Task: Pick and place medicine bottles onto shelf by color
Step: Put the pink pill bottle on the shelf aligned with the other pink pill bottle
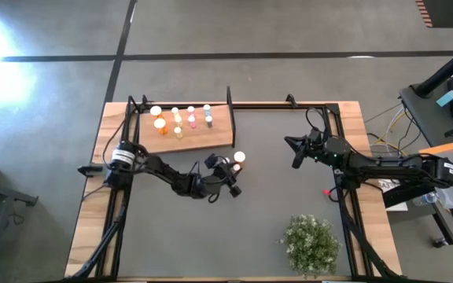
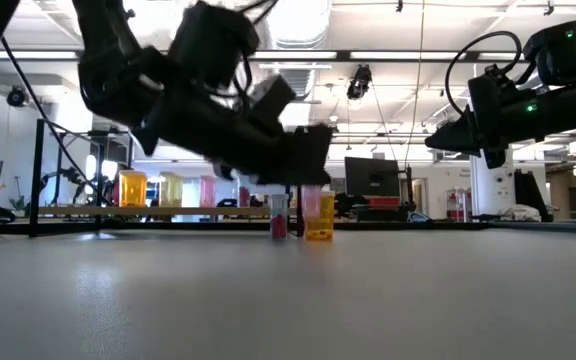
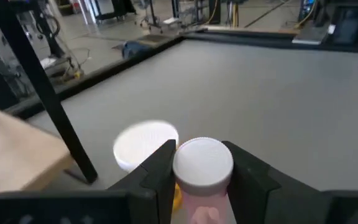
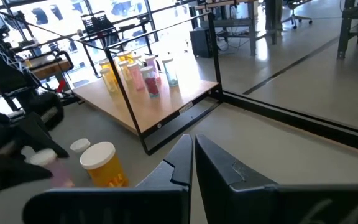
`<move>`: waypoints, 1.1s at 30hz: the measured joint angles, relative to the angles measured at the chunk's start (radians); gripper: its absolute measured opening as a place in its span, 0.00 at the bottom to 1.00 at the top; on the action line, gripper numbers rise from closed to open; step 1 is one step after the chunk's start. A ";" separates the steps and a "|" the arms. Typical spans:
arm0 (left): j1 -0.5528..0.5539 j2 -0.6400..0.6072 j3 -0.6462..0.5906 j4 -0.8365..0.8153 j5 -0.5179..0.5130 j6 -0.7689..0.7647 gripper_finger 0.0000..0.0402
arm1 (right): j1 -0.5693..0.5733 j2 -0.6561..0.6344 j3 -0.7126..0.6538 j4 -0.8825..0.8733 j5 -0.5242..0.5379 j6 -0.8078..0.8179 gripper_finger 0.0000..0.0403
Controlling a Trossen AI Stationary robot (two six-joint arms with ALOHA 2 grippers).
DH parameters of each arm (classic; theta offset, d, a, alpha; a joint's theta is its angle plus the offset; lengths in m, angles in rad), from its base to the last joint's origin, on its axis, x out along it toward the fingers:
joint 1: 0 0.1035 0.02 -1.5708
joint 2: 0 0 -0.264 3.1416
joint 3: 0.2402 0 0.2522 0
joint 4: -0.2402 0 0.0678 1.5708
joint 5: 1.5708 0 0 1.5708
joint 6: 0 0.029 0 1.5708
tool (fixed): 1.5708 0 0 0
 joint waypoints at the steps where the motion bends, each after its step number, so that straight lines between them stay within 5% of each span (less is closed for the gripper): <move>1: -0.003 -0.018 -0.006 -0.002 -0.001 0.016 0.25 | 0.000 0.000 0.000 0.000 0.000 0.000 0.02; 5: -0.013 -0.102 -0.021 -0.036 -0.047 0.073 0.25 | 0.000 0.000 0.000 0.000 0.000 0.000 0.02; 19: 0.037 -0.308 -0.215 -0.136 -0.446 -0.066 0.25 | 0.000 0.000 0.000 0.000 0.000 0.000 0.02; 26: 0.099 -0.320 -0.294 -0.127 -0.500 -0.069 0.25 | 0.000 0.000 0.000 0.000 0.000 0.000 0.02; 33: 0.166 -0.309 -0.316 -0.131 -0.487 -0.227 0.25 | 0.000 0.000 0.000 0.000 0.000 0.000 0.02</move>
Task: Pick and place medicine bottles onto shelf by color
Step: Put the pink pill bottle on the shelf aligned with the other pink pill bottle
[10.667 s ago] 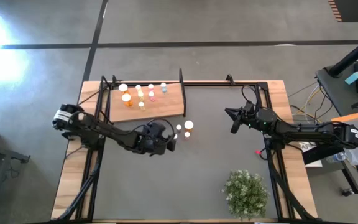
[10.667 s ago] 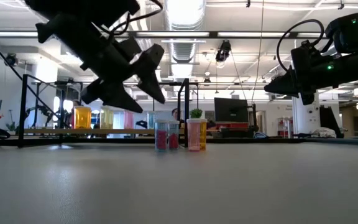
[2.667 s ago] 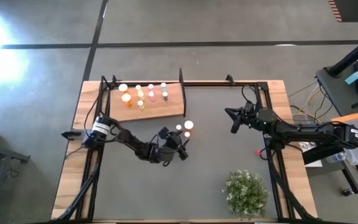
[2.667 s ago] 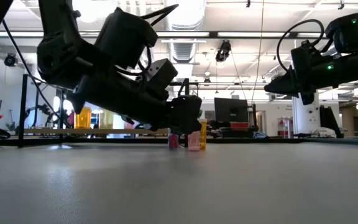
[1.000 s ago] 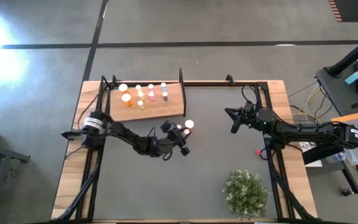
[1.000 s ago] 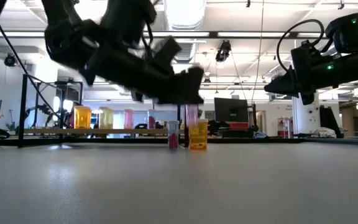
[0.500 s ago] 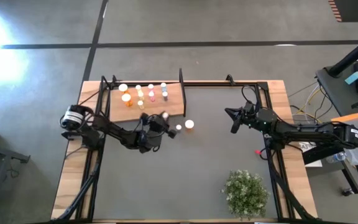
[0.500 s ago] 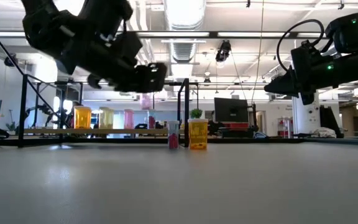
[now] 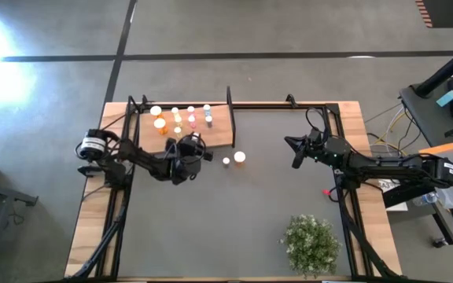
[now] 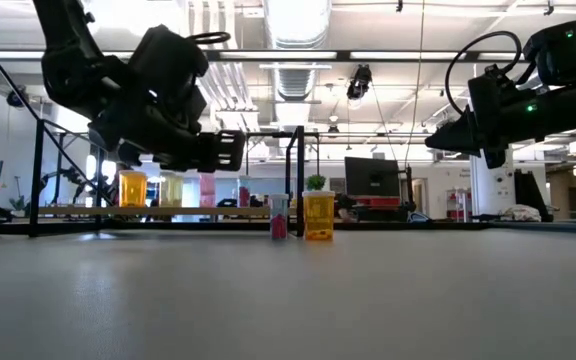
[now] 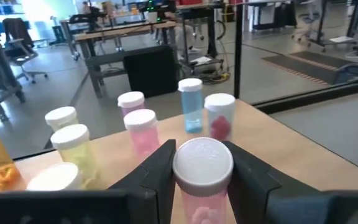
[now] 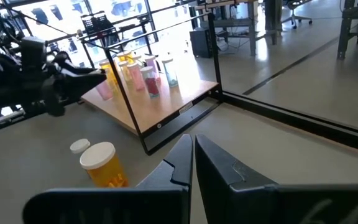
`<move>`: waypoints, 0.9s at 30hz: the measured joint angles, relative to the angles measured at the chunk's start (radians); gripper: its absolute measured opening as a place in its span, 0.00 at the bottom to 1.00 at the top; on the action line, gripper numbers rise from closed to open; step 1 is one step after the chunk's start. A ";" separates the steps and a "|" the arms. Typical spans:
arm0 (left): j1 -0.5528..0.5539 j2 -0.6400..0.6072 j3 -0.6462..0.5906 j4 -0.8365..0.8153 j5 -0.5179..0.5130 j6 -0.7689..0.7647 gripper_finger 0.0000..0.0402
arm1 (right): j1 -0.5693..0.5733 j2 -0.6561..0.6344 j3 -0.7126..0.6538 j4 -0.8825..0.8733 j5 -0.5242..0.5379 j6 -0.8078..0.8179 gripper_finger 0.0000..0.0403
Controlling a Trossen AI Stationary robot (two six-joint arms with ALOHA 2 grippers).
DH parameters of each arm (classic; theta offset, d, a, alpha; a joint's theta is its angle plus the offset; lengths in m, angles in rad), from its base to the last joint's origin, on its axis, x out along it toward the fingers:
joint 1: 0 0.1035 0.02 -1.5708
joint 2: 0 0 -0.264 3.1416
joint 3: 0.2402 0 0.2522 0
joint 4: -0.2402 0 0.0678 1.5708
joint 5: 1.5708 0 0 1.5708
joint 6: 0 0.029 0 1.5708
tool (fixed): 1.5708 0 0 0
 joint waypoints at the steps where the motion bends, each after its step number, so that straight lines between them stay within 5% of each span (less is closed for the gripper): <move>1: 0.007 0.000 0.000 -0.002 0.001 0.000 0.25 | 0.000 0.000 0.000 0.000 0.000 0.000 0.02; 27: 0.103 0.002 0.001 -0.128 0.054 -0.130 0.25 | 0.000 0.000 0.000 0.000 0.000 0.000 0.02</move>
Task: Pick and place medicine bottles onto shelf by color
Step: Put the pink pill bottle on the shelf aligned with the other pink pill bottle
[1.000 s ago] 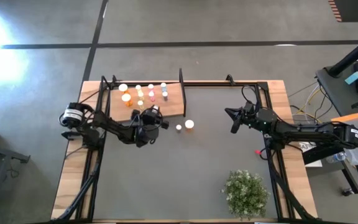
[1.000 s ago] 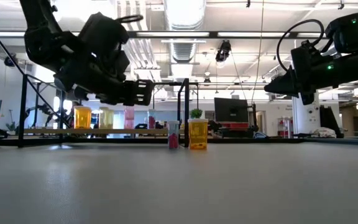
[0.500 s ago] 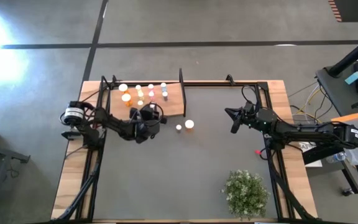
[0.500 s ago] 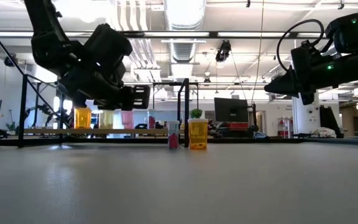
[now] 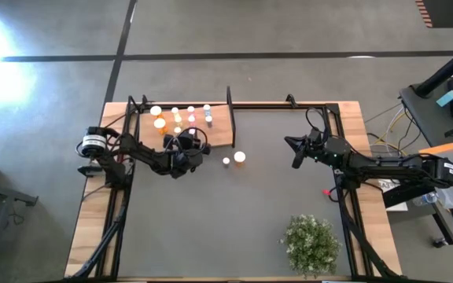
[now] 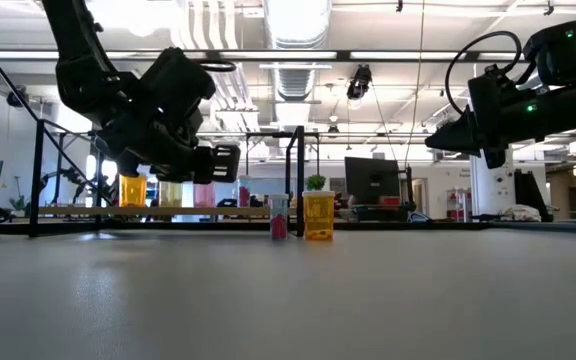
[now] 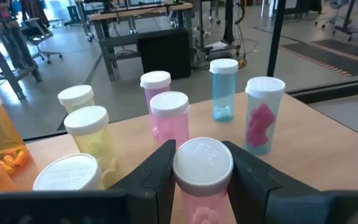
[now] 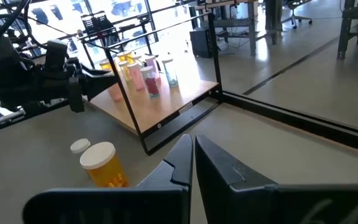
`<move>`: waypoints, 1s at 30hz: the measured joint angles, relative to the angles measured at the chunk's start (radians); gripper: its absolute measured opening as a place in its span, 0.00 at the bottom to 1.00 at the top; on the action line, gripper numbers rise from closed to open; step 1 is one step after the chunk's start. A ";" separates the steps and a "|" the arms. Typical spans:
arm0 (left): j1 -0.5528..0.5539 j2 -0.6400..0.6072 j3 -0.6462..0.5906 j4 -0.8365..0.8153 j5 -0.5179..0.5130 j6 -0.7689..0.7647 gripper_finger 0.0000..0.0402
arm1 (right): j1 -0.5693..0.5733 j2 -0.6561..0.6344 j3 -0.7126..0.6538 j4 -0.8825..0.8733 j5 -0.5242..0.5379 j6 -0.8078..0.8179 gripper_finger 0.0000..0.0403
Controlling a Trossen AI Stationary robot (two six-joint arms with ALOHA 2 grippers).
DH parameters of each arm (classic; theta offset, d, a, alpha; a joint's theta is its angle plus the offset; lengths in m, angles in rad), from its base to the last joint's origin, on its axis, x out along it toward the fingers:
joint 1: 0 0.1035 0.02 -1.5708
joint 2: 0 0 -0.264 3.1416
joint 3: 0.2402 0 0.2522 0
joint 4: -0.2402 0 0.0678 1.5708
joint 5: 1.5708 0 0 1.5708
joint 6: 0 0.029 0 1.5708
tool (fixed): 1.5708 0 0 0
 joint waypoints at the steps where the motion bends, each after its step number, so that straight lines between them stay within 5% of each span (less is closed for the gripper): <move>1: 0.000 0.000 0.000 0.000 0.001 0.000 0.25 | 0.000 0.000 0.000 0.000 0.000 0.000 0.02; 20: 0.049 -0.002 0.001 -0.006 0.065 0.003 0.26 | 0.000 0.000 0.000 0.000 0.000 0.000 0.02; 30: 0.051 -0.002 -0.001 -0.013 0.081 0.003 0.44 | 0.000 0.000 0.000 0.000 0.000 0.000 0.02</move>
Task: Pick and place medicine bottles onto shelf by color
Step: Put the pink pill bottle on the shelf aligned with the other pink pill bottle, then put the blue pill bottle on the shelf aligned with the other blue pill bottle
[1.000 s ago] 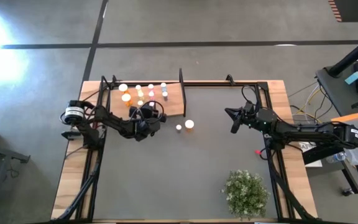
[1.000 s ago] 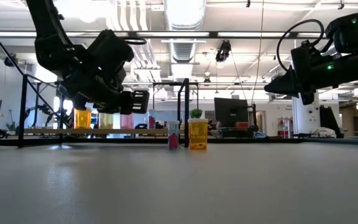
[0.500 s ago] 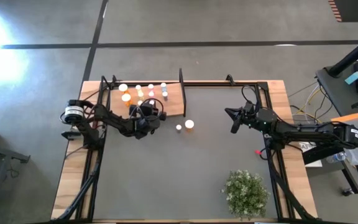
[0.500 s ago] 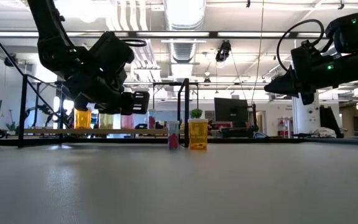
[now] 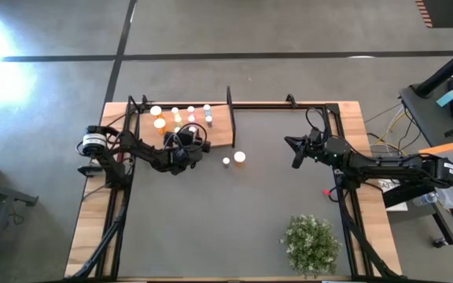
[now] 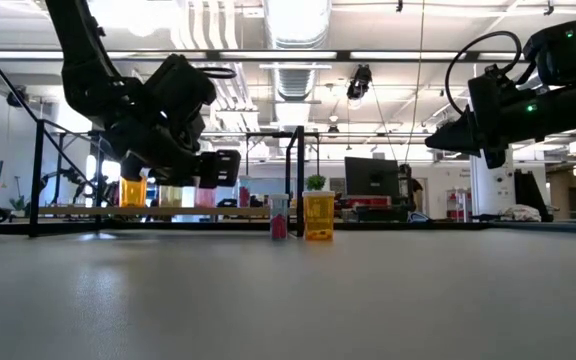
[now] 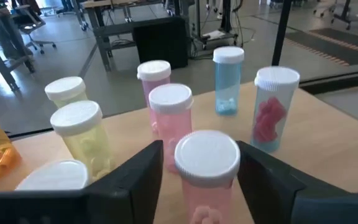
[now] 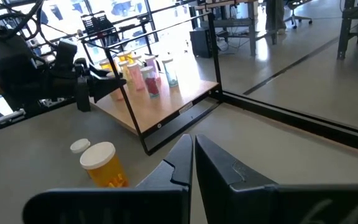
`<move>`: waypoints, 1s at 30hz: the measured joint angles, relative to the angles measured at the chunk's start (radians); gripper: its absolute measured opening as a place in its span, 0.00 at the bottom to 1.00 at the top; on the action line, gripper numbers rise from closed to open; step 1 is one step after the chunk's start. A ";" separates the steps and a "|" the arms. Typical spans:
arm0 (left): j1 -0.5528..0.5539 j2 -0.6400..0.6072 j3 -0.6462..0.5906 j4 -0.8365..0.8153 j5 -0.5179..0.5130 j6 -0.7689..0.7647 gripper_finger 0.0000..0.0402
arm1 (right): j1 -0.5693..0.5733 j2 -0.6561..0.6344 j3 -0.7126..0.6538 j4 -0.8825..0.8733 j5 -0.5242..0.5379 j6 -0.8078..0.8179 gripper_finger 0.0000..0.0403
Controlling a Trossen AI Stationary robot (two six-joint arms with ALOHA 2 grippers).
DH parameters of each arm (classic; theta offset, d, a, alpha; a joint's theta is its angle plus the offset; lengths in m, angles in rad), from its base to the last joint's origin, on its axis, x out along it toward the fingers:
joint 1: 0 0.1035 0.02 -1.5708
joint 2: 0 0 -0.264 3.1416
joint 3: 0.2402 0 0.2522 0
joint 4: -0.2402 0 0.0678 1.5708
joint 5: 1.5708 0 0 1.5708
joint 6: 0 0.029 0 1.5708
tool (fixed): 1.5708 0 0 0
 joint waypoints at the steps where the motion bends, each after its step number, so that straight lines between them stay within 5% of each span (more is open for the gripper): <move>1: 0.000 -0.004 0.000 0.001 -0.001 0.000 0.46 | 0.000 0.000 0.000 0.000 0.000 0.000 0.02; 20: -0.015 -0.199 0.003 0.044 0.003 0.209 0.51 | 0.000 0.000 0.000 0.000 0.000 0.000 0.02; 23: -0.035 -0.226 0.003 0.043 0.088 0.211 0.51 | 0.000 0.000 0.000 0.000 0.000 0.000 0.02; 30: -0.088 -0.229 0.004 0.055 0.497 0.157 0.50 | 0.000 0.000 0.000 0.000 0.000 0.000 0.02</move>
